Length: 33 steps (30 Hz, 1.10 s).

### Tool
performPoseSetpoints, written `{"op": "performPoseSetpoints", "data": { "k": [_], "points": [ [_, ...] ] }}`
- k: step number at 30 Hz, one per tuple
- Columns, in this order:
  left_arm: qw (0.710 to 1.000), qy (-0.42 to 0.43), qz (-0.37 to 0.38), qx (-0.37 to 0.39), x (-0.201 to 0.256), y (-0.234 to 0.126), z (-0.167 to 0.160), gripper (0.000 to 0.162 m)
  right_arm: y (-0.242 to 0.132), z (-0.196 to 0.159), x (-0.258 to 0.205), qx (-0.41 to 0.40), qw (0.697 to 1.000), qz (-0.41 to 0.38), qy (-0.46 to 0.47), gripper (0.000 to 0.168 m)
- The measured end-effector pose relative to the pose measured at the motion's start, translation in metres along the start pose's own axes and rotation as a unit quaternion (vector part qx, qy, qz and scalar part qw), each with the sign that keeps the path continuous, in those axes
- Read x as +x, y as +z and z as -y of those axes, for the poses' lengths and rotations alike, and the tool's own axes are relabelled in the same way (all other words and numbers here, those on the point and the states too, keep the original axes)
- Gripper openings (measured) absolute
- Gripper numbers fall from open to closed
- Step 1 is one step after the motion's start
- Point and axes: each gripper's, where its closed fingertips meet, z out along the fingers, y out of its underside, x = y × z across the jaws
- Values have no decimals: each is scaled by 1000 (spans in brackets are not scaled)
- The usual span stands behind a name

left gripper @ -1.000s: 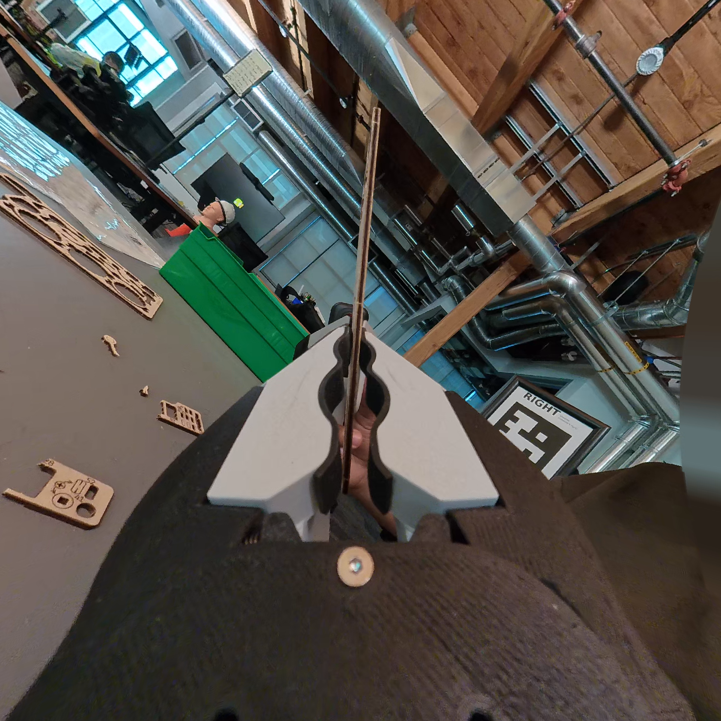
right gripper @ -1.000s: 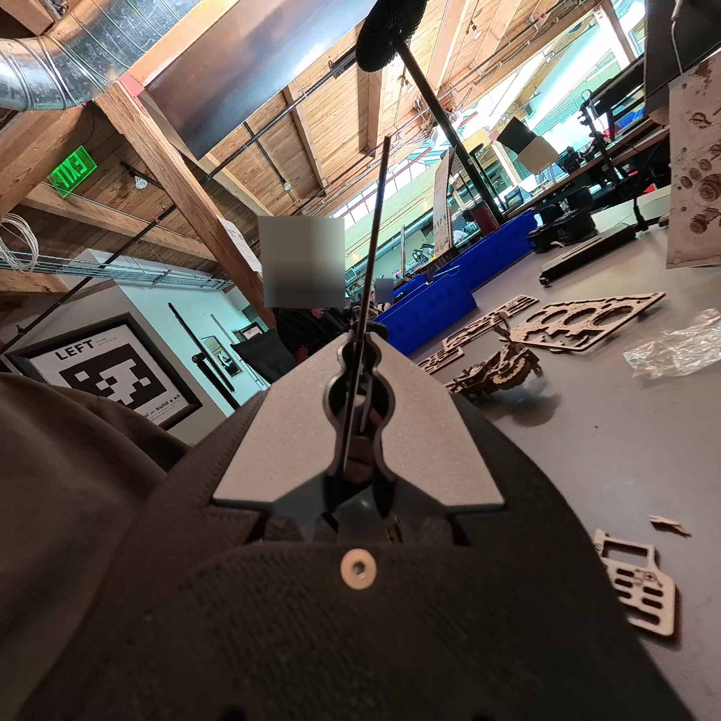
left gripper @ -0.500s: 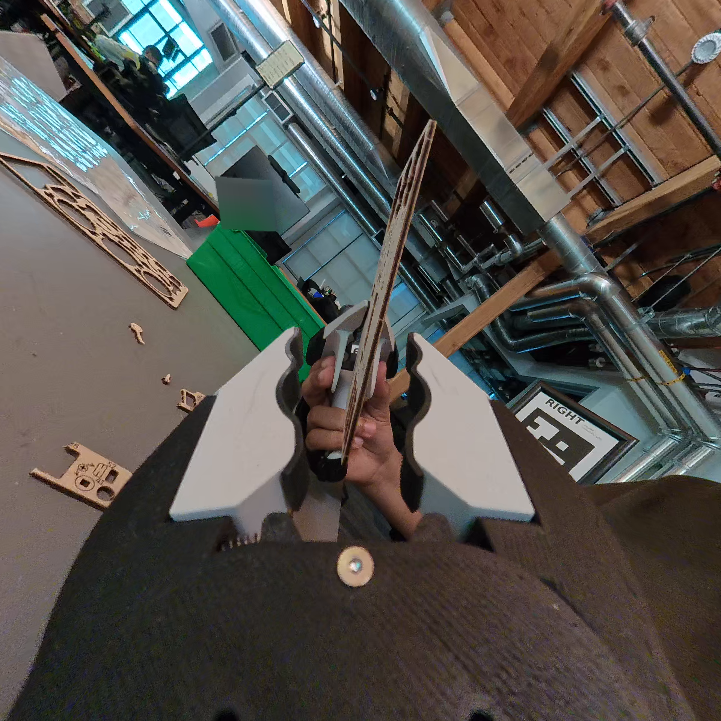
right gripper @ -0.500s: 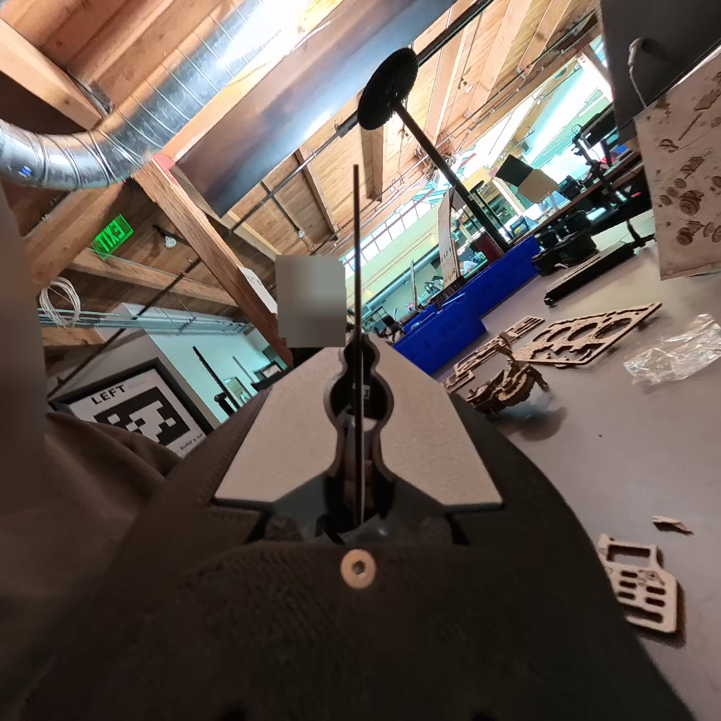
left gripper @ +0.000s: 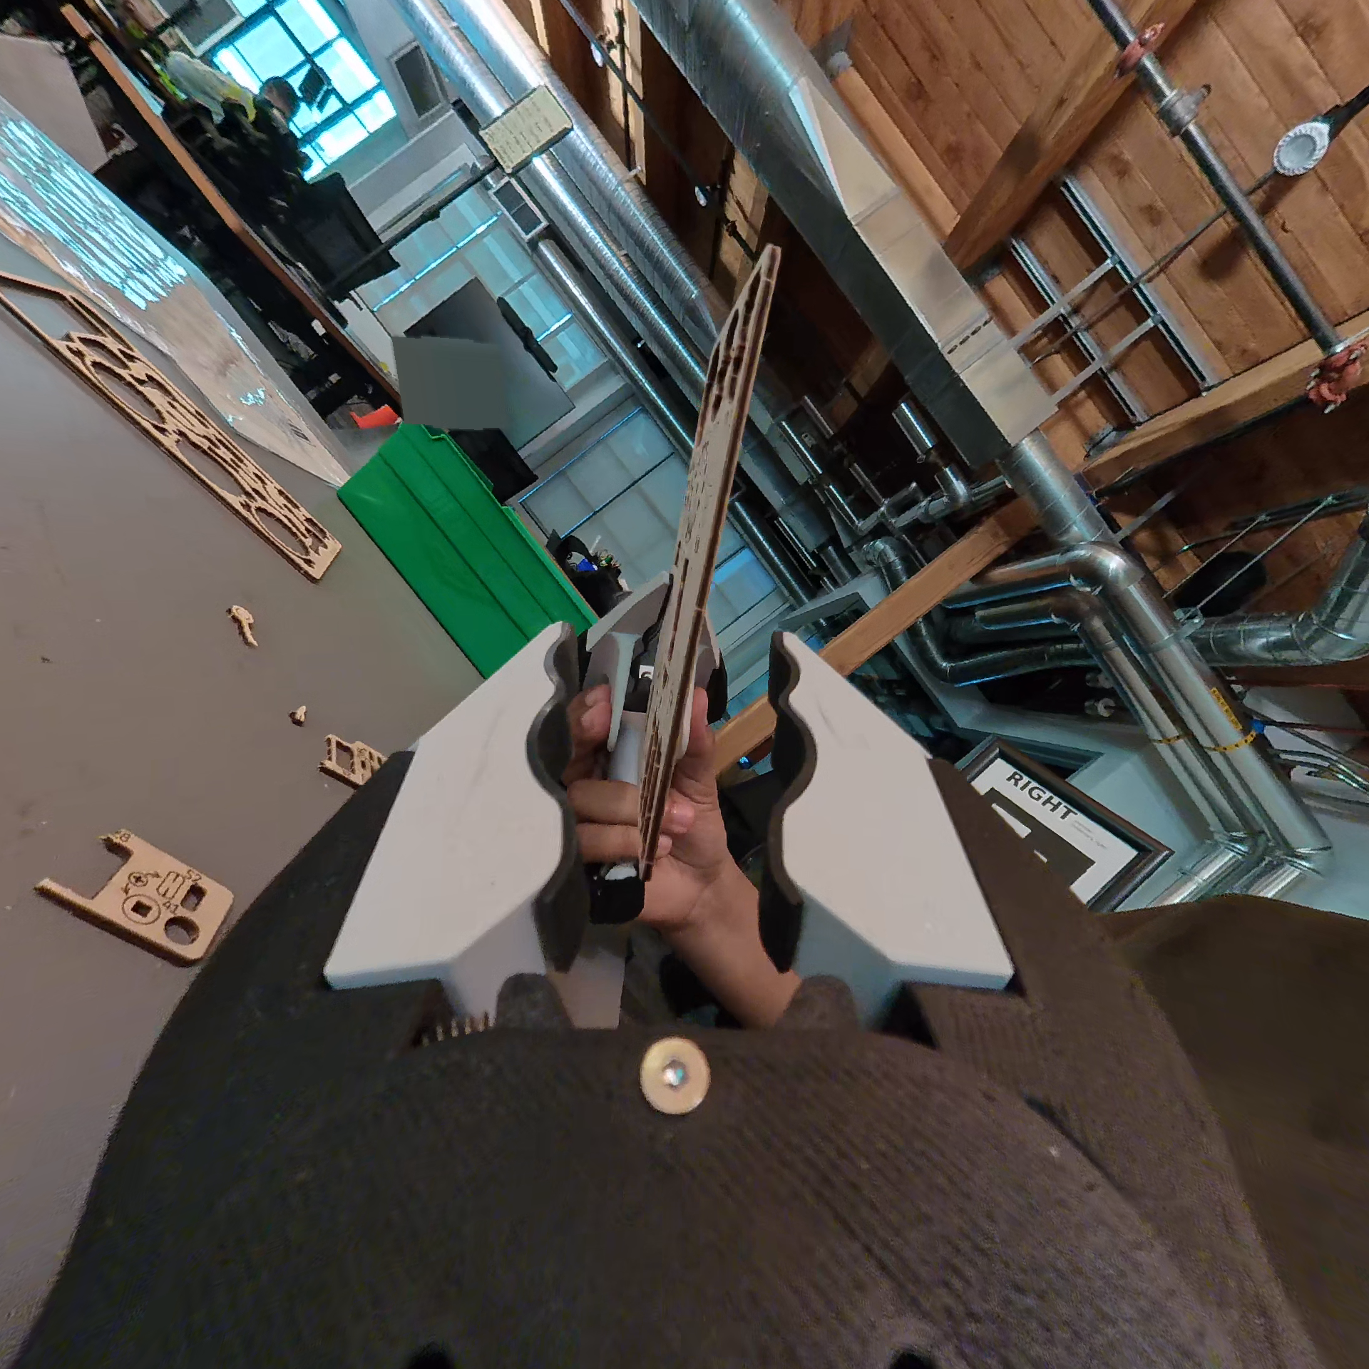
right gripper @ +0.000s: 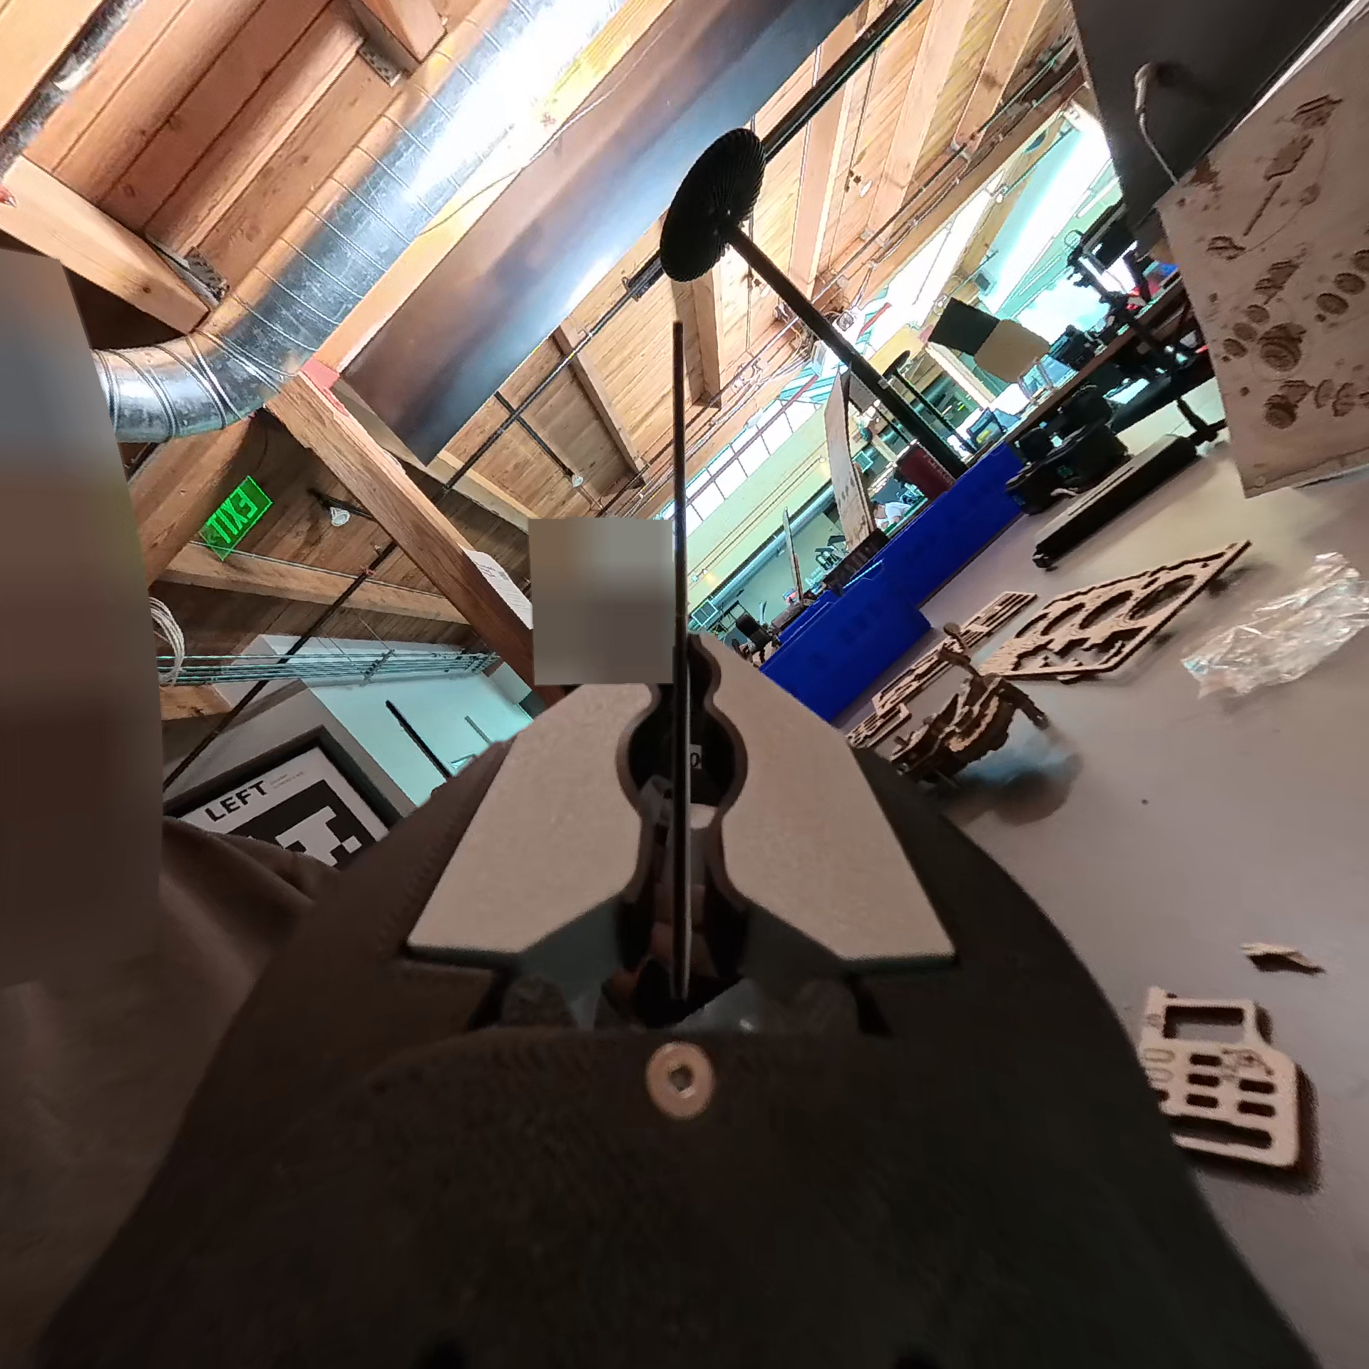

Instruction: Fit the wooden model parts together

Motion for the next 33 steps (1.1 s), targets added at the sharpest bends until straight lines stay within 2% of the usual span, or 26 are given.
{"op": "performPoseSetpoints", "data": {
  "k": [16, 33],
  "points": [
    [999, -33, -13, 13, 0, -3, 4, 47, 4, -8, 2, -9, 1000, -1, 17, 0],
    [1000, -24, -9, 12, -1, -8, 10, 47, 4, -11, 5, -18, 1000, -10, 11, 0]
  ]
}}
